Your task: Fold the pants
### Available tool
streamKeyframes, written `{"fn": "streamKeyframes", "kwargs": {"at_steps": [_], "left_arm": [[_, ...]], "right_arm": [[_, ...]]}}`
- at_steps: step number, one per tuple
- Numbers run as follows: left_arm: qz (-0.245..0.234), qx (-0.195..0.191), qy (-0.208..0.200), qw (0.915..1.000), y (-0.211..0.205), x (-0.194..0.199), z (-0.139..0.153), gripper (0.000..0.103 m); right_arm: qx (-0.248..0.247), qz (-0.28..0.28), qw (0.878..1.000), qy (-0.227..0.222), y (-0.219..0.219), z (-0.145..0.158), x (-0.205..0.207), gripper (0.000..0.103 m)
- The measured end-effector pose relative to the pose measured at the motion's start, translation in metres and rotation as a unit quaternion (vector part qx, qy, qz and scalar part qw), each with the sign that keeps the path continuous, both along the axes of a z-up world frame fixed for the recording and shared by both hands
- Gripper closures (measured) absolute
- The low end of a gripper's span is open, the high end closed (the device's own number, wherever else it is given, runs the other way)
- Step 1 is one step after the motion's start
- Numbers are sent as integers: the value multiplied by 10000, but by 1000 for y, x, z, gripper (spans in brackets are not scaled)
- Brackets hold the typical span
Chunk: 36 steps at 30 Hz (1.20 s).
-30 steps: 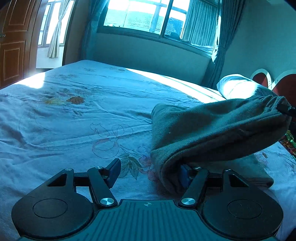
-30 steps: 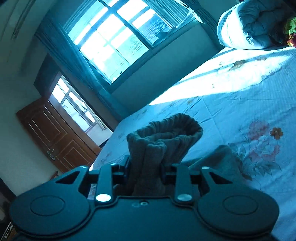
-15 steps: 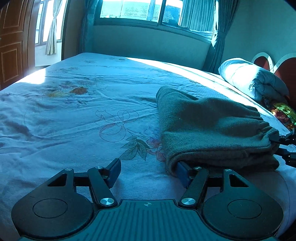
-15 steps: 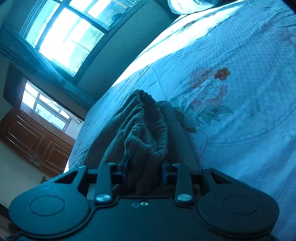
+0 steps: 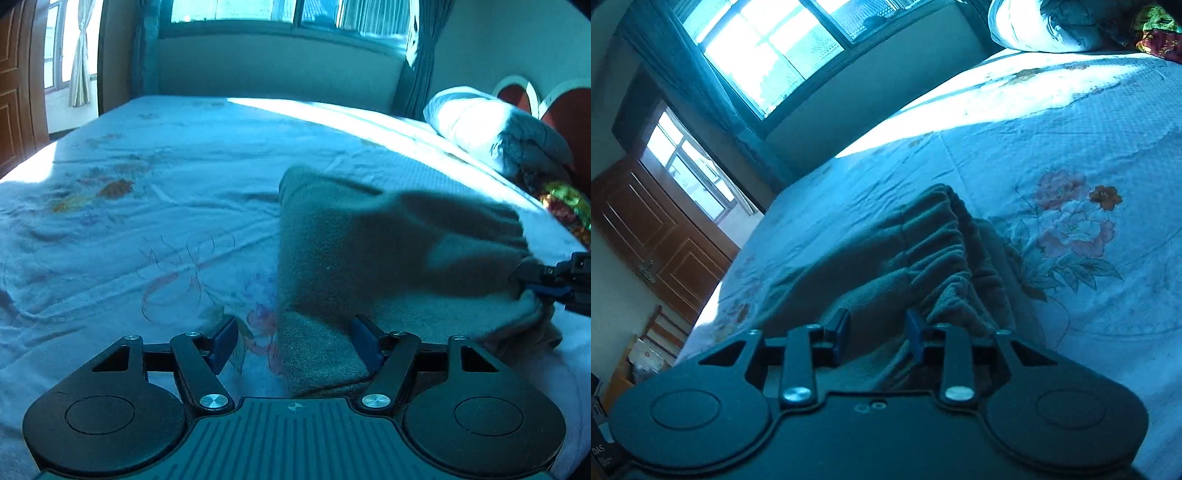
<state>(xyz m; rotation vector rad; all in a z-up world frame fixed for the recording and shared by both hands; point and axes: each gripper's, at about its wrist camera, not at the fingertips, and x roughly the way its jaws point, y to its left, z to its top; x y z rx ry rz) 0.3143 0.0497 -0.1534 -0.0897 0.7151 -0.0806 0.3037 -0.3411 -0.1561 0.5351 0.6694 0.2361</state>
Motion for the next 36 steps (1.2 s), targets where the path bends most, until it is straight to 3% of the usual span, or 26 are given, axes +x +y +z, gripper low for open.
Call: {"fn": "streamKeyframes", "kwargs": {"at_steps": [2, 4, 5, 7, 11, 15, 18, 20, 22, 25, 28, 29, 30, 33, 35, 36], "left_arm": [[110, -345, -48, 9993, 15, -5, -2, 17], [298, -368, -243, 9986, 27, -13, 5, 17], [376, -368, -357, 9980, 33, -16, 8, 17], [479, -438, -506, 9966, 40, -13, 12, 17], [403, -397, -583, 9967, 41, 23, 22, 17], [95, -81, -513, 9986, 22, 64, 30, 17], [161, 130, -120, 9997, 14, 94, 15, 17], [152, 126, -24, 9998, 12, 104, 1, 14], [200, 55, -139, 9997, 14, 103, 6, 13], [361, -250, -251, 9987, 28, 107, 8, 13], [355, -350, -10, 9988, 34, 121, -6, 9], [361, -282, 27, 9989, 35, 124, -10, 2], [347, -293, 35, 9990, 36, 124, -11, 2], [257, -137, 0, 9996, 38, 114, 0, 2], [100, 86, -52, 9999, 36, 106, 7, 2], [39, 160, -43, 9999, 37, 103, 10, 2]], "right_arm": [[384, 24, 9992, 112, -20, 0, -2, 103], [210, 74, 9996, -170, -25, 16, -12, 103], [77, 73, 9991, -419, -25, 25, -19, 86], [-27, 113, 9972, -745, -19, 38, -20, 72], [-180, 551, 9946, -864, 14, 48, 16, 72], [-394, 758, 9940, -689, 40, 52, 51, 73], [-1101, 636, 9919, -49, 53, 40, 76, 79], [-1139, 649, 9914, 65, 49, 31, 81, 89], [-1166, 720, 9906, 21, 48, 38, 77, 88], [-1268, 716, 9876, -586, 55, 57, 66, 71], [-1729, 878, 9800, -447, 73, 56, 83, 59], [-1850, 917, 9783, -181, 75, 48, 93, 60], [-1842, 977, 9780, 7, 74, 40, 101, 61], [-1485, 1017, 9825, -486, 58, 54, 81, 57], [-1286, 825, 9855, -743, 37, 65, 60, 30], [-1080, 780, 9876, -826, 24, 67, 51, 27]]}}
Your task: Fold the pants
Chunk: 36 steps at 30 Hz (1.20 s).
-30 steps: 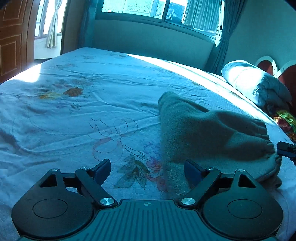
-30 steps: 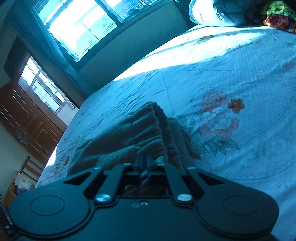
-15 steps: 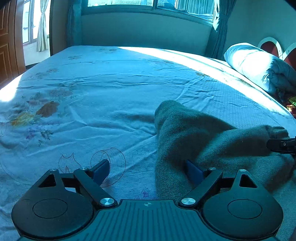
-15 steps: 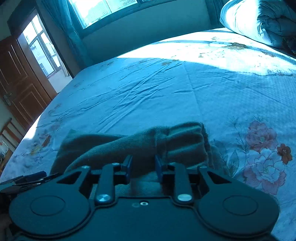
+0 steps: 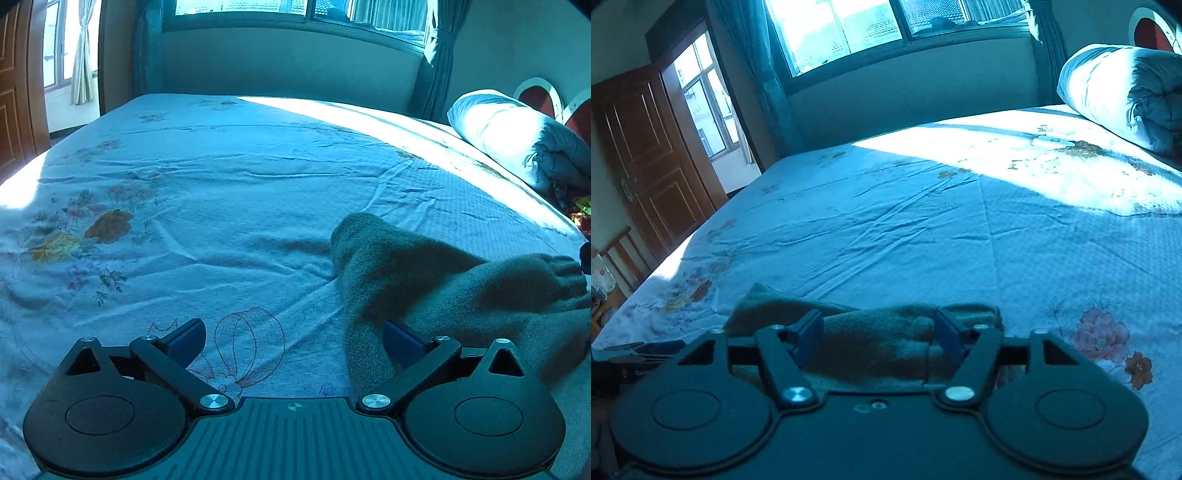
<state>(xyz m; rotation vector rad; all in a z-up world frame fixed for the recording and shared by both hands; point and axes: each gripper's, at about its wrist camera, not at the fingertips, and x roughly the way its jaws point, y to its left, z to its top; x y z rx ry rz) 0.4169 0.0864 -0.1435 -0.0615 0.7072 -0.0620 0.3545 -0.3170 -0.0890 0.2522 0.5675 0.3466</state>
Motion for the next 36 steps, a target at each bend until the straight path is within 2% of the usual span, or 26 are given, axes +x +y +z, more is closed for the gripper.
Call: {"fn": "streamKeyframes", "kwargs": {"at_steps": [2, 4, 7, 10, 12, 14, 15, 17, 19, 21, 23, 25, 26, 27, 29, 30, 31, 32, 33, 34, 36], "left_arm": [[-78, 51, -1, 10000, -1, -5, 4, 2], [-176, 80, 10, 9998, -4, -12, 7, 2], [-422, -92, 3, 9991, -10, -26, 7, 1], [-615, -613, 251, 9959, -9, -34, -2, 0], [-631, -1195, 496, 9896, -3, -30, -13, 0], [-546, -1648, 549, 9833, 4, -25, -23, 0], [-566, -1826, 563, 9799, 7, -22, -25, 0], [-622, -2340, 640, 9681, 15, -14, -33, 0], [-741, -2872, 771, 9519, 25, -4, -42, 0], [-790, -3357, 899, 9343, 33, 5, -48, 0], [-831, -3611, 974, 9237, 33, 12, -52, 0], [-912, -3651, 980, 9213, 27, 17, -56, 0], [-927, -3734, 961, 9180, 24, 18, -58, 1], [-946, -3867, 933, 9126, 22, 19, -60, 1], [-924, -4156, 869, 9007, 23, 18, -65, 1], [-938, -4187, 881, 8990, 22, 18, -66, 8], [-948, -4061, 939, 9040, 20, 19, -66, 15], [-941, -4068, 1050, 9026, 18, 21, -69, 46], [-839, -4190, 1219, 8959, 18, 23, -76, 69], [-783, -4313, 1238, 8902, 20, 24, -82, 71], [-884, -4261, 1026, 8945, 18, 21, -78, 76]], "right_arm": [[245, -72, 9997, 69, -20, -1, -11, 25], [222, -224, 9990, 312, -36, -7, -17, 25], [280, -393, 9968, 642, -57, -21, -26, 25], [1058, -325, 9886, 1018, -78, -40, -27, 20], [1458, -407, 9806, 1243, -88, -56, -23, 18], [1773, -425, 9723, 1462, -94, -69, -18, 16], [2035, -380, 9644, 1643, -98, -79, -15, 14], [2385, -274, 9542, 1787, -102, -94, -10, 5], [2491, -202, 9499, 1878, -101, -97, -5, 5], [2729, 204, 9403, 2022, -93, -100, 4, 6], [2759, 335, 9363, 2146, -85, -104, 14, 15], [2912, 424, 9312, 2152, -80, -108, 19, 21], [3018, 462, 9272, 2169, -78, -111, 21, 27], [3104, 489, 9239, 2182, -78, -114, 23, 32], [3273, 503, 9172, 2215, -82, -123, 26, 47], [3306, 518, 9157, 2226, -83, -125, 26, 50], [3276, 553, 9168, 2217, -83, -125, 27, 54], [3226, 610, 9191, 2180, -82, -123, 26, 57], [3228, 658, 9194, 2148, -81, -121, 26, 58], [3282, 722, 9181, 2102, -80, -119, 28, 60], [3404, 821, 9162, 1947, -81, -111, 29, 62]]}}
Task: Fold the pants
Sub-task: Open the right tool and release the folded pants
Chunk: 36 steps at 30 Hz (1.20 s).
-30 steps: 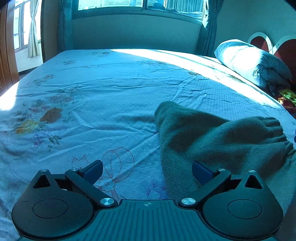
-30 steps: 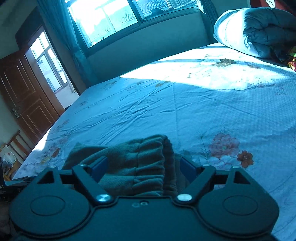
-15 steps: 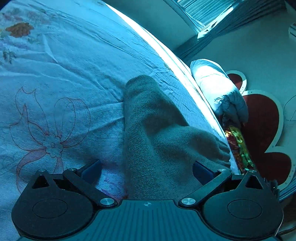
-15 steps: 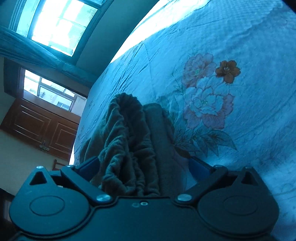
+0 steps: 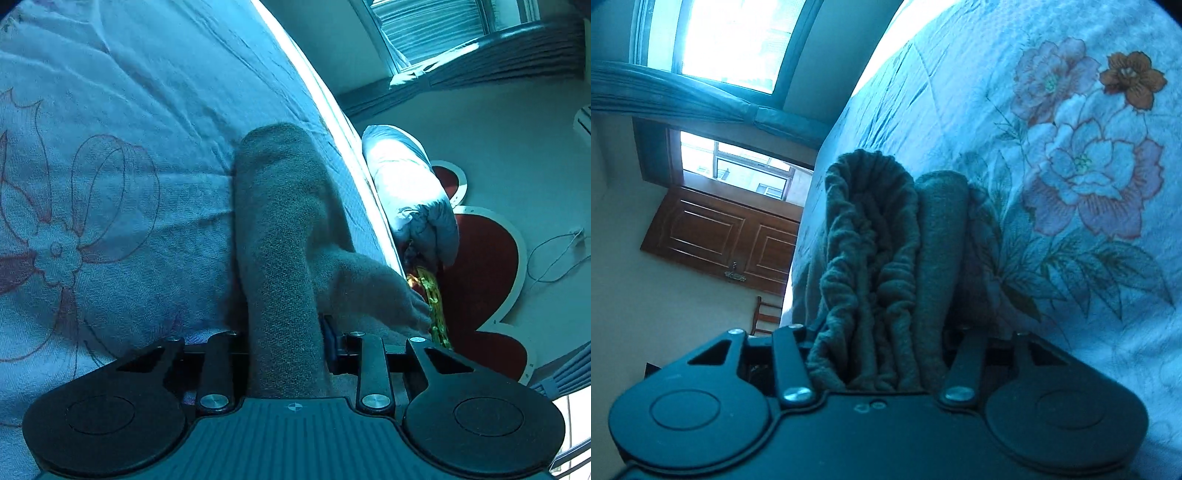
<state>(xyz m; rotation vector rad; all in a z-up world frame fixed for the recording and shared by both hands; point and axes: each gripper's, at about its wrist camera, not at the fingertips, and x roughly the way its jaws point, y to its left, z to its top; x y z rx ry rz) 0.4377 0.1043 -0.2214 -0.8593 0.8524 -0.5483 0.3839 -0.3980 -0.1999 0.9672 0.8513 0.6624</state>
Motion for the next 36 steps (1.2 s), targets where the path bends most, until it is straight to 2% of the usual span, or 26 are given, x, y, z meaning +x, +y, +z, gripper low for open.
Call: {"fn": "streamKeyframes", "kwargs": {"at_steps": [2, 4, 10, 13, 14, 15, 16, 17, 18, 19, 20, 21, 23, 25, 26, 27, 28, 29, 30, 31, 32, 34, 36], "left_arm": [[26, -223, -298, 9993, 3, -2, 9, 78], [16, -274, -548, 9981, 7, 3, 25, 78], [201, -93, -1050, 9942, 39, 66, 75, 78], [294, 163, -1061, 9938, 55, 109, 80, 77], [335, 308, -974, 9942, 58, 122, 75, 68], [442, 795, -792, 9927, 58, 135, 65, 37], [707, 1629, -554, 9825, 57, 141, 58, 18], [981, 2305, -379, 9674, 55, 143, 51, 3], [910, 2686, -584, 9572, 55, 139, 46, 3], [870, 2800, -770, 9530, 54, 131, 46, 3], [920, 2899, -829, 9490, 54, 123, 48, 3], [917, 2984, -864, 9461, 52, 119, 50, 3], [1051, 3152, -1157, 9361, 47, 103, 62, 3], [1172, 3460, -1450, 9195, 32, 86, 73, 3], [1241, 3698, -1542, 9078, 23, 82, 74, 2], [1233, 3939, -1490, 8986, 14, 84, 71, 0], [1004, 4323, -1182, 8883, 8, 87, 64, 0], [997, 4367, -1095, 8873, 8, 88, 61, 0], [1140, 4293, -996, 8904, 12, 85, 67, 0], [1201, 4228, -944, 8932, 14, 77, 74, 0], [1242, 4220, -1047, 8919, 13, 66, 82, 0], [1259, 4345, -1222, 8834, 9, 34, 97, 0], [1244, 4433, -1320, 8778, 2, -3, 111, 0]], "right_arm": [[-22, 91, 9996, -254, 3, 16, 4, 63], [-11, 181, 9987, -481, 9, 33, 16, 64], [68, 412, 9946, -950, 41, 76, 97, 64], [-62, 434, 9943, -975, 55, 71, 144, 61], [-221, 371, 9949, -916, 57, 59, 157, 53], [-594, 233, 9951, -759, 59, 44, 166, 39], [-1247, -41, 9909, -497, 58, 29, 173, 18], [-1635, -145, 9850, -541, 56, 18, 169, 35], [-1585, -142, 9850, -668, 54, 19, 166, 33], [-1582, -159, 9846, -722, 54, 23, 160, 27], [-1814, -205, 9797, -824, 54, 30, 150, 21], [-1935, -269, 9751, -1046, 55, 38, 142, 19], [-1840, -345, 9732, -1336, 54, 52, 130, 15], [-1942, -275, 9690, -1506, 64, 62, 124, 14], [-2303, -232, 9601, -1571, 74, 62, 123, 8], [-3035, -240, 9426, -1372, 85, 55, 127, 6], [-3485, -150, 9302, -1145, 93, 46, 132, 6], [-3438, -86, 9336, -1004, 99, 40, 139, 6], [-3363, -172, 9370, -932, 97, 43, 136, 6], [-3321, -241, 9388, -887, 95, 51, 130, 6], [-3284, -329, 9390, -965, 93, 62, 119, 6], [-3457, -408, 9303, -1153, 92, 81, 96, 6], [-3528, -567, 9211, -1547, 90, 100, 53, 6]]}}
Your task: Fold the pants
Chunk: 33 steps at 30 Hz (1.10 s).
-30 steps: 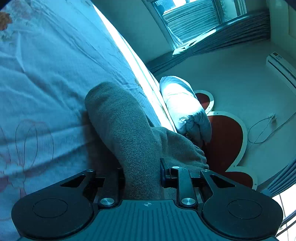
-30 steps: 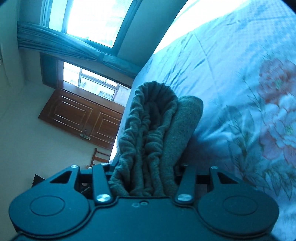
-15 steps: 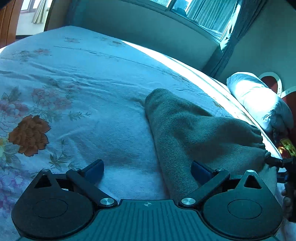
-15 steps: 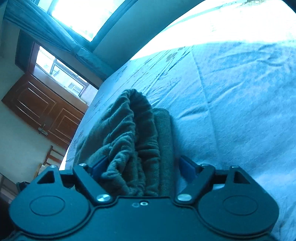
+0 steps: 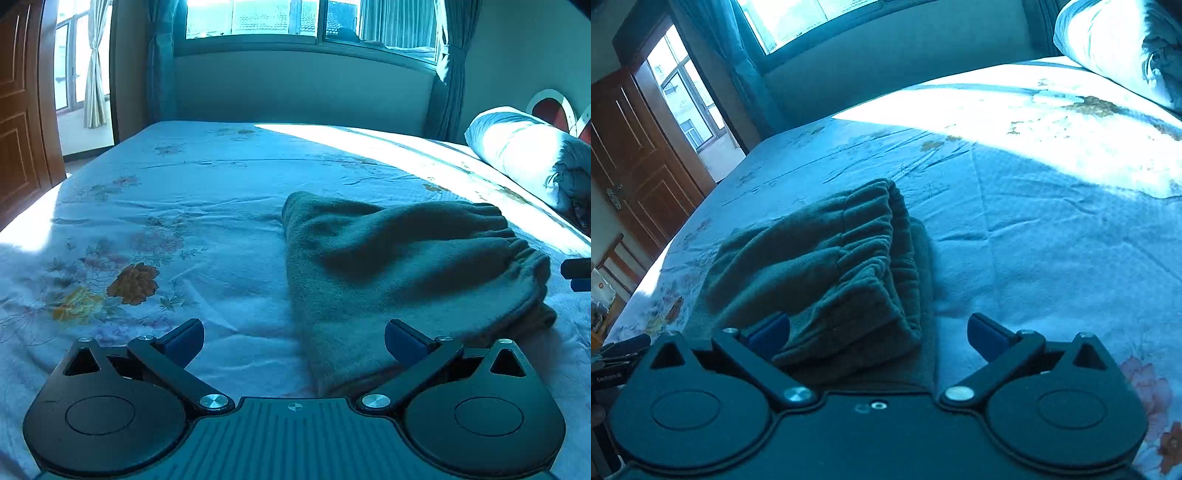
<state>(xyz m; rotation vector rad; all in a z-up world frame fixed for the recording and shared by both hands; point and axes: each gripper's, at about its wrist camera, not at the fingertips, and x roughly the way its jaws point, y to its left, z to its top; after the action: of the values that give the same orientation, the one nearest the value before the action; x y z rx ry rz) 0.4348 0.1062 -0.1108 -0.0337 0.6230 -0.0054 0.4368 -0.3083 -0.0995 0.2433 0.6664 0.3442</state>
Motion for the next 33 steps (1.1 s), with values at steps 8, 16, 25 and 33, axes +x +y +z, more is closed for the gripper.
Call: {"fn": "streamKeyframes", "kwargs": {"at_steps": [8, 16, 25, 33], "left_arm": [[129, 114, -744, 9971, -40, -161, 50, 0], [-105, 73, -953, 9954, -80, -281, 89, 0], [-129, 104, -1216, 9924, -109, -358, 115, 0], [-60, 51, -1438, 9896, -106, -399, 141, 0]], "right_arm": [[-522, 61, 9950, -853, 8, 59, -160, 6], [-701, -112, 9941, -817, 1, 76, -262, 6], [-976, 176, 9867, -1285, 14, 99, -339, 6], [-953, 119, 9821, -1619, 9, 123, -372, 6]]}}
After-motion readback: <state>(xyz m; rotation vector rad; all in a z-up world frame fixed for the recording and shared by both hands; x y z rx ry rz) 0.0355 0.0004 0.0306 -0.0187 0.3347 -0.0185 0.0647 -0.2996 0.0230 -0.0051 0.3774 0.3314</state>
